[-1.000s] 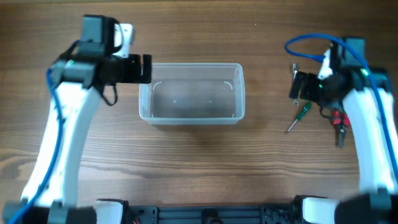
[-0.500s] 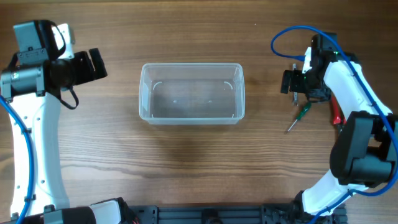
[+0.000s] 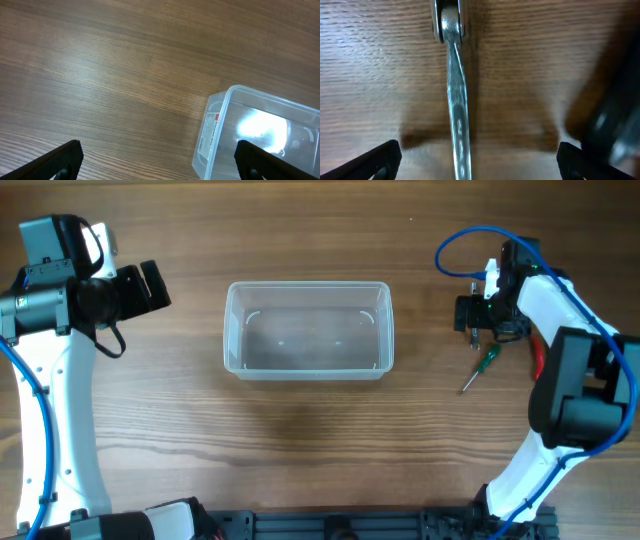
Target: Pack container
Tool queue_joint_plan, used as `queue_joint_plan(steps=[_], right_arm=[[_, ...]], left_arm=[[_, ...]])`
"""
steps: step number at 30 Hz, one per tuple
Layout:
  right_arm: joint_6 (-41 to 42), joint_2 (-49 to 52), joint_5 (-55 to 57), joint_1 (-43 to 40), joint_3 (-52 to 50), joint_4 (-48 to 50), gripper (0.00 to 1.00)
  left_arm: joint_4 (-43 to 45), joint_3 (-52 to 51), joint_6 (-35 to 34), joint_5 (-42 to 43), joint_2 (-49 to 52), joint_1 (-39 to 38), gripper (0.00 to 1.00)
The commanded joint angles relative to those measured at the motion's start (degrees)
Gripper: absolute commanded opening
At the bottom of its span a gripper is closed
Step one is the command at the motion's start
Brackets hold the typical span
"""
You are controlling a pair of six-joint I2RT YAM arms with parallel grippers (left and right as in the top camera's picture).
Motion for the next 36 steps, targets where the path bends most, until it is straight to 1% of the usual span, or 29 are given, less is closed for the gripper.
queue_joint_plan(steps=[1,6,10,13,15,17,19,20,21,24,26,28,32,36], right_arm=[[-3.7,0.8,-1.9,0.1,1.2,1.9,1.0],[-3.8,0.9,-4.0,0.1,1.1,3.3,0.99],[-1.6,0.9,-4.0,0.1,1.0,3.0,0.91],[-0.2,0.9,-4.0,0.1,0.9,2.7,0.77],[0.2,0.9,-3.9,0.1,0.9,2.6,0.7],[0.3,0.9,-3.9,0.1,0.9,2.6,0.59],[1.4,0.9,-3.9,0.1,0.9,2.6,0.52],[1.7,0.9,-3.9,0.1,0.9,2.6,0.43],[1.7,0.9,-3.9,0.1,0.9,2.6,0.39],[1.7,0.9,-3.9,0.1,0.9,2.6,0.36],[1.7,0.9,-3.9,0.1,0.9,2.6,0.3],[1.7,0.9,-3.9,0.1,0.9,2.6,0.22],[1.7,0.9,-3.9,0.1,0.9,2.5,0.2],[1.7,0.9,-3.9,0.1,0.9,2.6,0.11]], left_arm=[[0.0,0.1,-2.0,1.4,0.3,0.0,1.0],[-0.1,0.1,-2.4,2.7,0.3,0.0,1.0],[-0.1,0.1,-4.0,2.8,0.3,0.0,1.0],[-0.1,0.1,-4.8,2.9,0.3,0.0,1.0],[-0.3,0.1,-4.8,3.5,0.3,0.0,1.0],[-0.5,0.1,-5.0,3.6,0.3,0.0,1.0],[-0.7,0.1,-5.0,3.7,0.3,0.0,1.0],[-0.9,0.1,-5.0,3.7,0.3,0.0,1.0],[-1.2,0.1,-5.0,3.7,0.3,0.0,1.0],[-1.6,0.1,-5.0,3.7,0.3,0.0,1.0],[-1.6,0.1,-5.0,3.7,0.3,0.0,1.0],[-1.6,0.1,-5.0,3.7,0.3,0.0,1.0],[-1.6,0.1,-5.0,3.7,0.3,0.0,1.0],[-1.6,0.1,-5.0,3.7,0.3,0.0,1.0]])
